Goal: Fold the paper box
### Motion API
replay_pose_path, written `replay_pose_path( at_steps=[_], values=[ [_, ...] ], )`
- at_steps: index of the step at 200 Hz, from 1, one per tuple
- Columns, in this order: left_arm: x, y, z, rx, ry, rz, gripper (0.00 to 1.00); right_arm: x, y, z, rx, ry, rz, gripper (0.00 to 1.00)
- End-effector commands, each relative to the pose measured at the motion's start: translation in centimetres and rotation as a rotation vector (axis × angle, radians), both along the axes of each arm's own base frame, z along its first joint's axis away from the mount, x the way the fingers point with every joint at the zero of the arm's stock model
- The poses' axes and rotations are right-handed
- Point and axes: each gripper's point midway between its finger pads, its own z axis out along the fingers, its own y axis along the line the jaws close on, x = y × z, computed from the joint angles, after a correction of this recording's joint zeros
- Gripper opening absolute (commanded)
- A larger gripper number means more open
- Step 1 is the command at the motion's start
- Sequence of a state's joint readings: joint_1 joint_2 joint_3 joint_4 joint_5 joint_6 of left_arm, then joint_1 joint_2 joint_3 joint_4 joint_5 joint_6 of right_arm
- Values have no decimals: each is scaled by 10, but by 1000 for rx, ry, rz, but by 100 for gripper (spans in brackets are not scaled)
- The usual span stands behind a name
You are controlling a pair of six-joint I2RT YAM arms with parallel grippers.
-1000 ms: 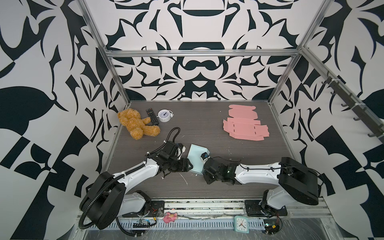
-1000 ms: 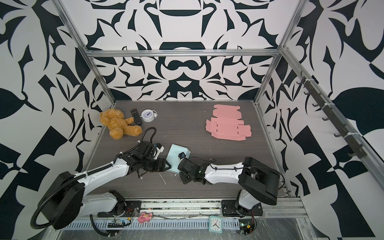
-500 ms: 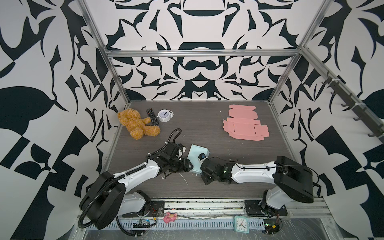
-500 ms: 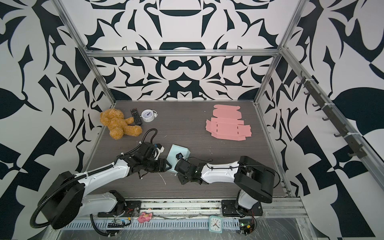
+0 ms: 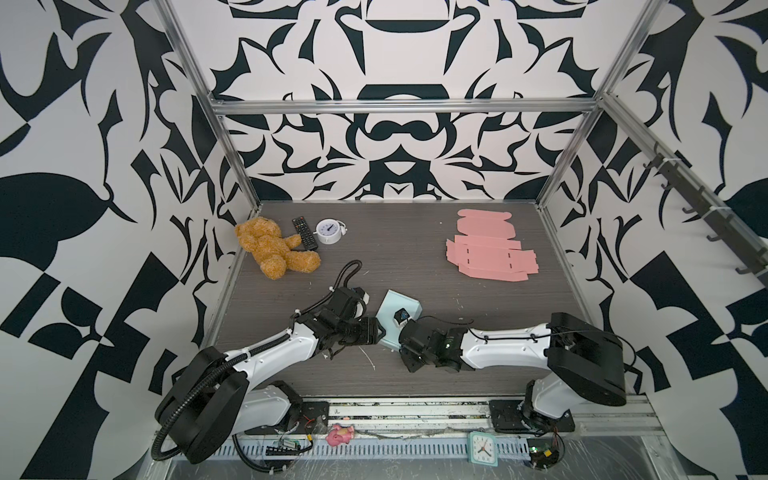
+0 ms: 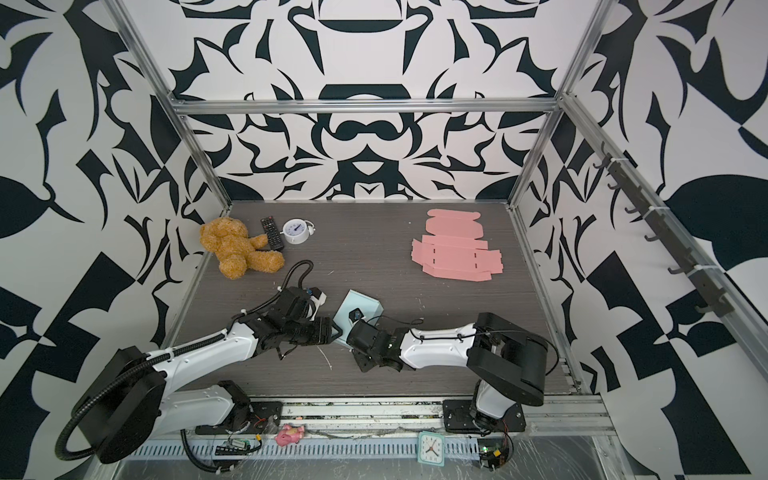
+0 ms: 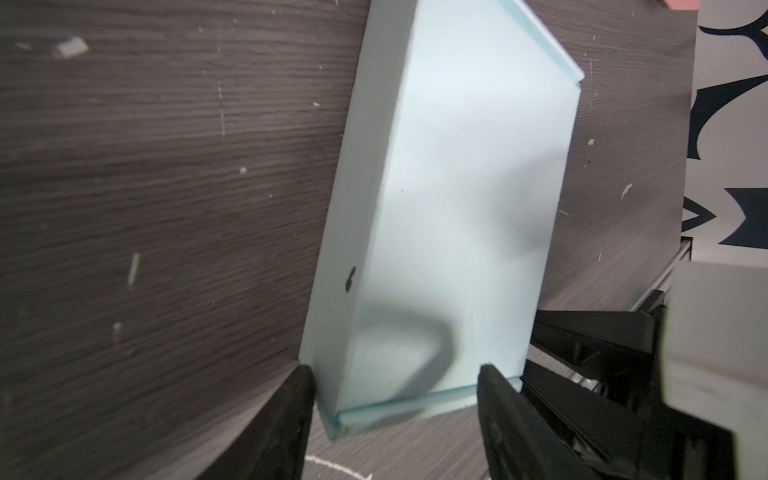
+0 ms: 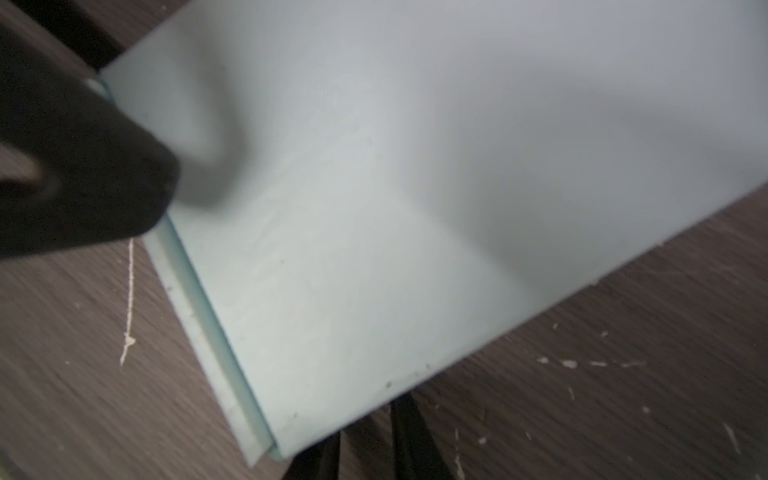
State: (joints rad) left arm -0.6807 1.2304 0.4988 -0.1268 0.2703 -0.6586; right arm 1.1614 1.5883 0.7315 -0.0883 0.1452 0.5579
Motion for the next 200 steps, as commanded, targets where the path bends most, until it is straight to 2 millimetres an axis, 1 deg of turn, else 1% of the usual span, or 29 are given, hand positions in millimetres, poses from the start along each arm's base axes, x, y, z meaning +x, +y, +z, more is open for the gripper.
replay_pose_path(
  at_steps=[1,37,80,102,106,130,179,200],
  values=[
    [-28,-24,10,-118,68,-118,64,2,44,39,224,-46,30,24],
    [-27,-20,7,-81,62,-117,64,-1,22,29,197,-45,-8,22],
    [-26,-14,10,-53,48,-105,65,-1,4,22,159,-61,-34,22],
    [-25,-11,14,-47,35,-100,69,-2,-6,24,143,-69,-39,23],
    [-25,-10,14,-45,36,-101,70,2,-10,26,134,-98,-59,23],
    [-22,-6,15,-40,32,-94,73,4,-22,30,120,-124,-67,24],
    [-11,-1,23,-46,12,-84,78,13,-40,34,113,-126,-100,24],
    [-5,2,28,-47,3,-81,80,19,-50,36,141,-112,-131,24]
  ],
)
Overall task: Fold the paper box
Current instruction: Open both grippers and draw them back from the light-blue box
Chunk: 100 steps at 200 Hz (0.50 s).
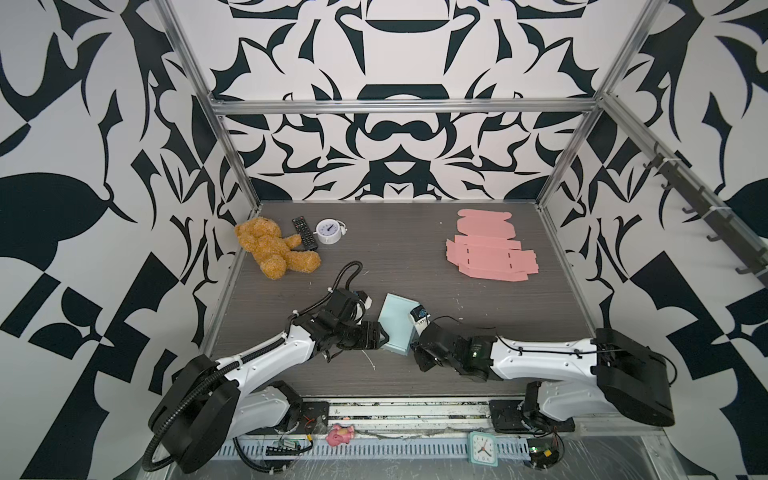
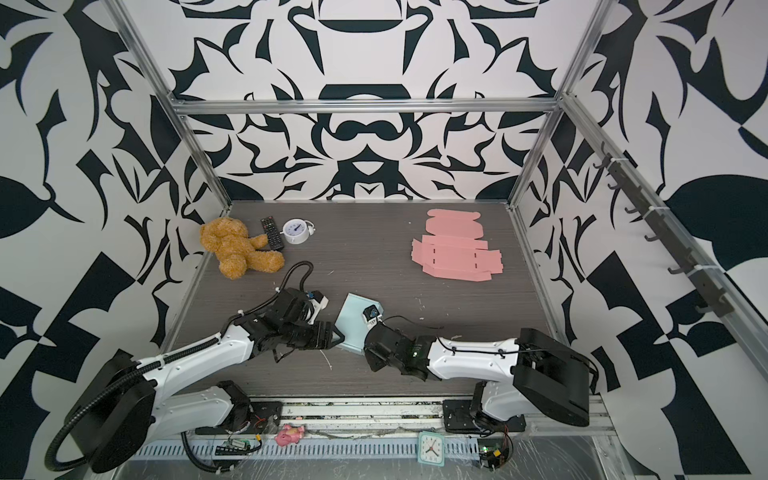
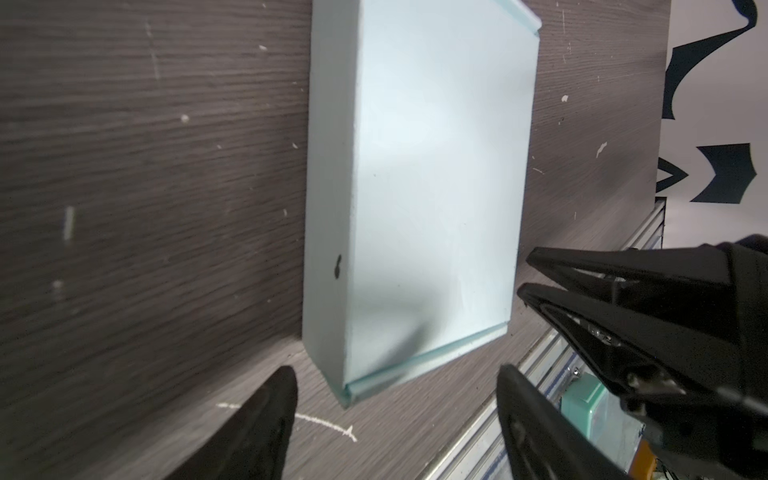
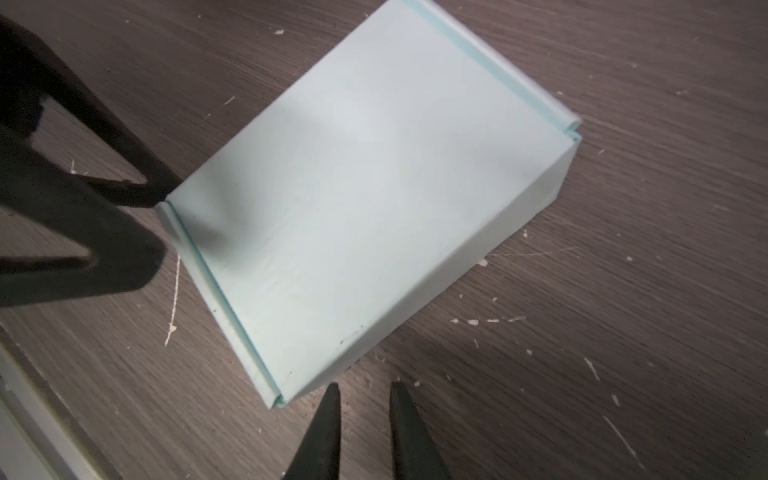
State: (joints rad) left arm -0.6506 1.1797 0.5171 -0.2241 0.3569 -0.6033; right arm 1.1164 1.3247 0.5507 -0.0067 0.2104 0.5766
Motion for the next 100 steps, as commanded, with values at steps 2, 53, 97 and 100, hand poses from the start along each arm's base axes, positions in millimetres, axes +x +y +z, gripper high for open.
replay_pose_path(
  at_steps=[2,53,97,100],
  values=[
    [7,-1,16,-20,-29,-19,80,7,-15,2,10,-2,-38,24],
    [27,1,32,-53,-72,-13,84,19,-23,10,78,27,-55,23],
    [54,-4,37,-92,-58,-14,84,38,-26,6,140,59,-96,21],
    [56,-4,36,-93,-55,-14,84,39,-27,6,142,60,-101,21]
  ],
)
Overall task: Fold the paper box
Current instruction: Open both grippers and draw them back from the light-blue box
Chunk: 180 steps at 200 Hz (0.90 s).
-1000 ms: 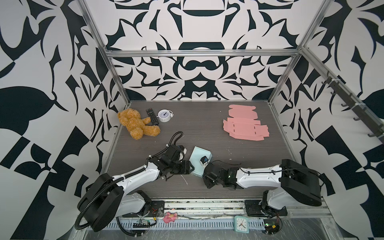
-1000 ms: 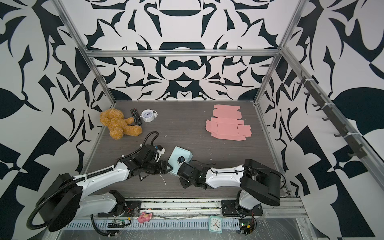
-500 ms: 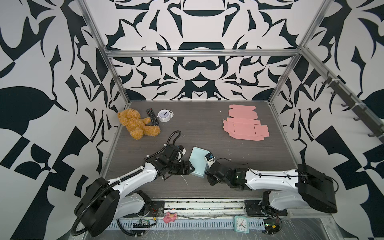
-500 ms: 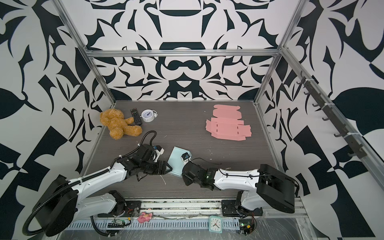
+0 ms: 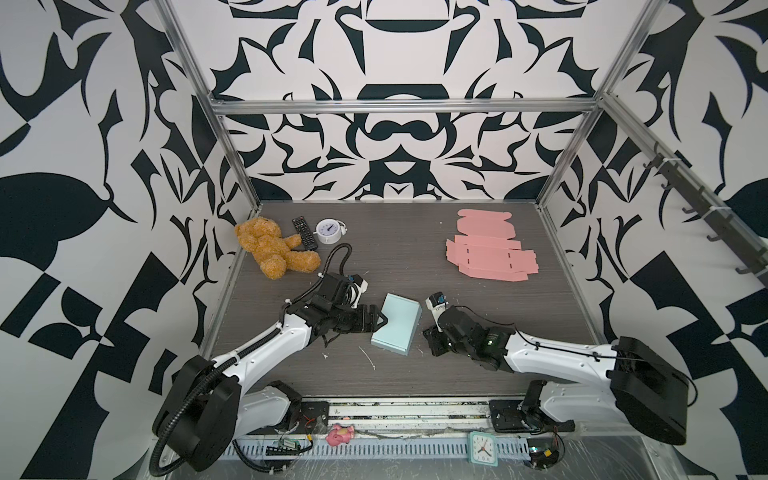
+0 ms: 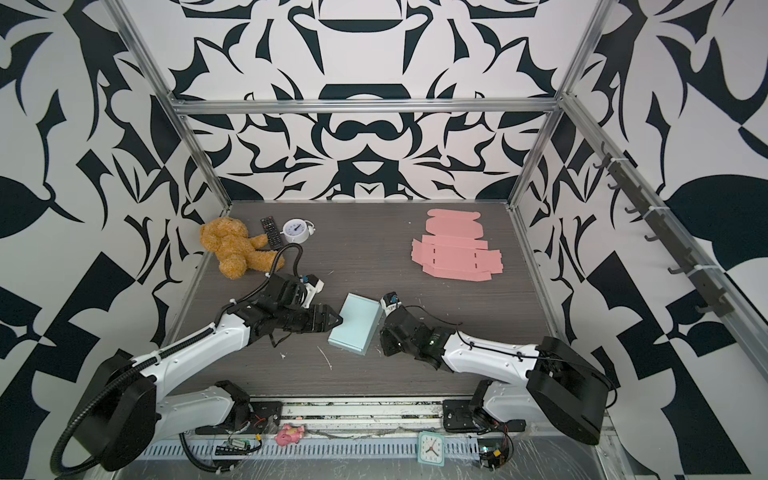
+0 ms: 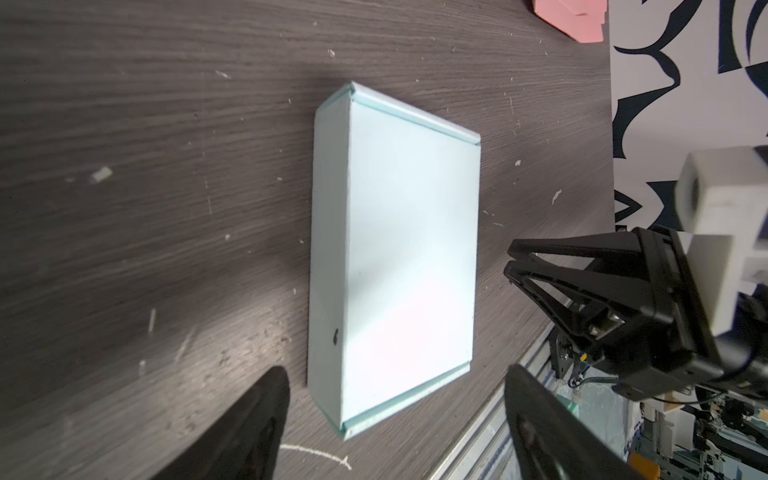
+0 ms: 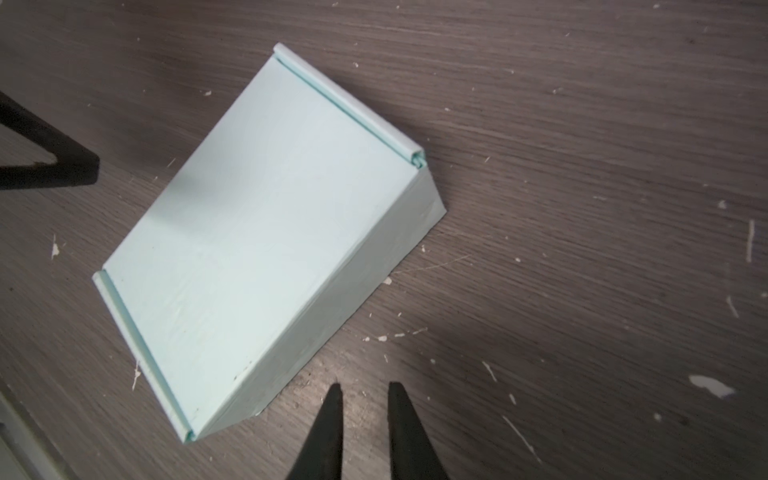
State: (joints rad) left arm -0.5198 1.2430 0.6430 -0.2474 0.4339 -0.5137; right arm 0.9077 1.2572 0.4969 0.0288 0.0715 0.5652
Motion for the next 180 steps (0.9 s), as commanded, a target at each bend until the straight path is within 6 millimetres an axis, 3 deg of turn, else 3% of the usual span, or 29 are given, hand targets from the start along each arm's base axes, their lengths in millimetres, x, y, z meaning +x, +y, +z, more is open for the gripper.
replay_pose_path(
  at_steps=[1,40,89,180],
  values=[
    [12,-7,6,-34,2,-37,84,7,4,3,52,-1,6,21],
    [35,-15,13,-60,-7,-47,84,24,0,3,74,-1,-36,20],
    [49,-22,3,-58,12,-46,84,41,3,-7,62,15,-43,19],
    [58,-31,-10,-75,37,-55,84,67,4,-10,89,2,-85,16]
  ],
)
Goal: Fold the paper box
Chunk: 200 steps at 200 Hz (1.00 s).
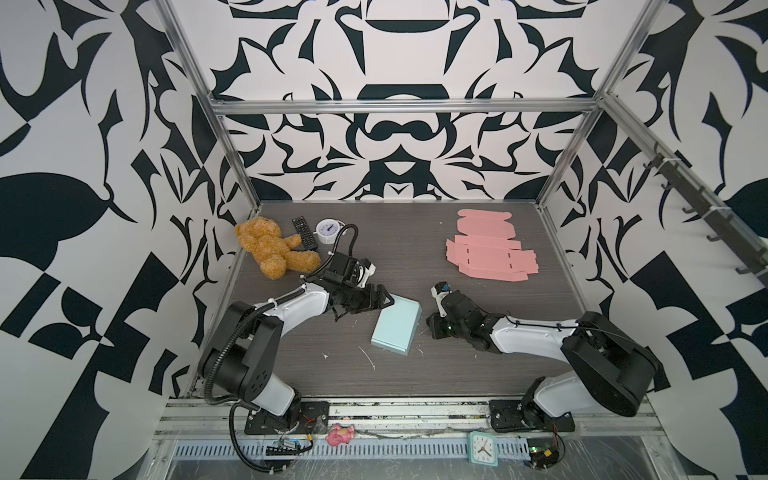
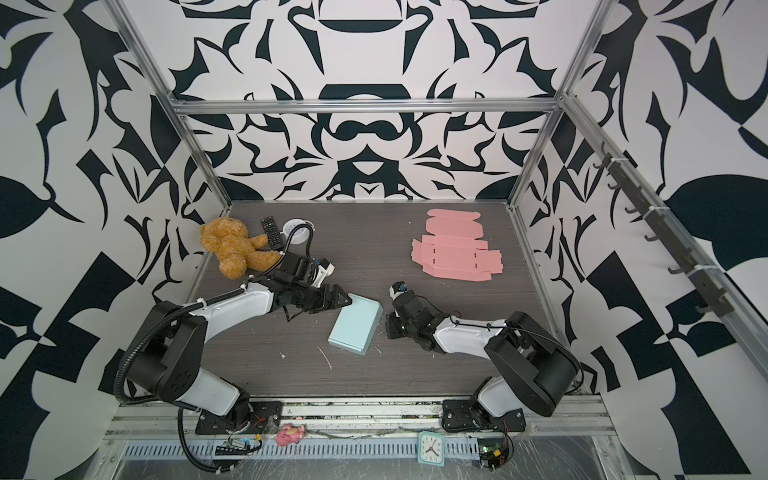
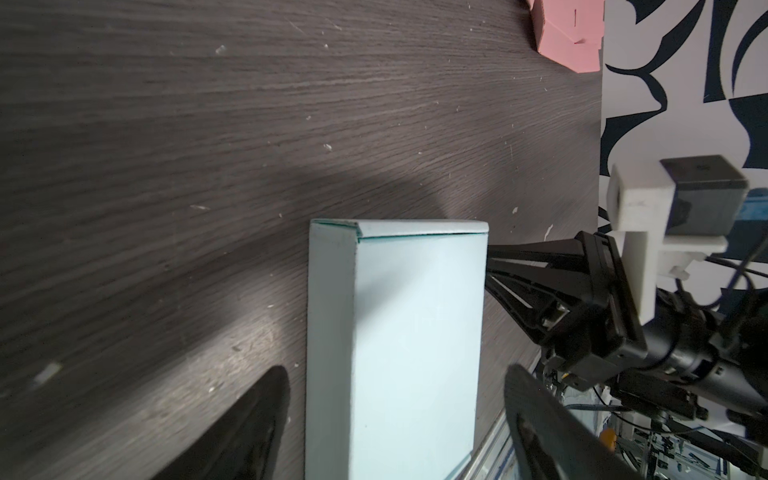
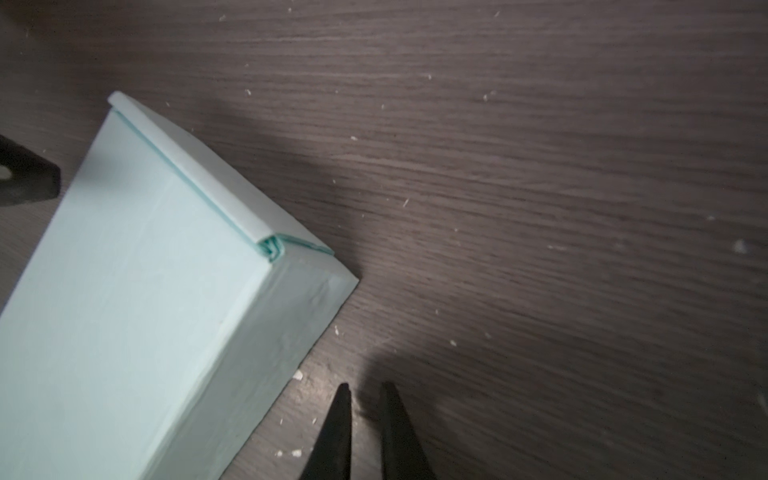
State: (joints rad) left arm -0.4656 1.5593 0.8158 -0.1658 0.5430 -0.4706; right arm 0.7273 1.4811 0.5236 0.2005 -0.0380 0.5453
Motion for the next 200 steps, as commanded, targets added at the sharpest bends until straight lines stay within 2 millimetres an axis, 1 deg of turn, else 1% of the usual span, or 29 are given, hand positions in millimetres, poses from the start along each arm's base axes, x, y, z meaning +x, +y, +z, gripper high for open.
replay_pose_path(
  at_steps=[1,30,67,98,144,173,200],
  values=[
    [9,-7,8,-35,-29,-15,84,20,15,23,59,-69,5,16],
    [11,-10,3,-41,-16,-20,84,28,20,26,70,-75,-1,16],
    [12,-13,1,-51,-12,-26,83,35,20,20,67,-67,-16,15],
    [15,-17,-2,-63,0,-32,82,38,22,13,62,-50,-13,15],
    [19,-21,-6,-74,16,-41,80,40,26,8,53,-29,-9,15],
    [20,-26,-6,-90,27,-50,79,41,31,9,73,-26,-2,15],
    [17,-34,-8,-96,35,-75,79,41,36,12,94,-22,9,15]
  ],
)
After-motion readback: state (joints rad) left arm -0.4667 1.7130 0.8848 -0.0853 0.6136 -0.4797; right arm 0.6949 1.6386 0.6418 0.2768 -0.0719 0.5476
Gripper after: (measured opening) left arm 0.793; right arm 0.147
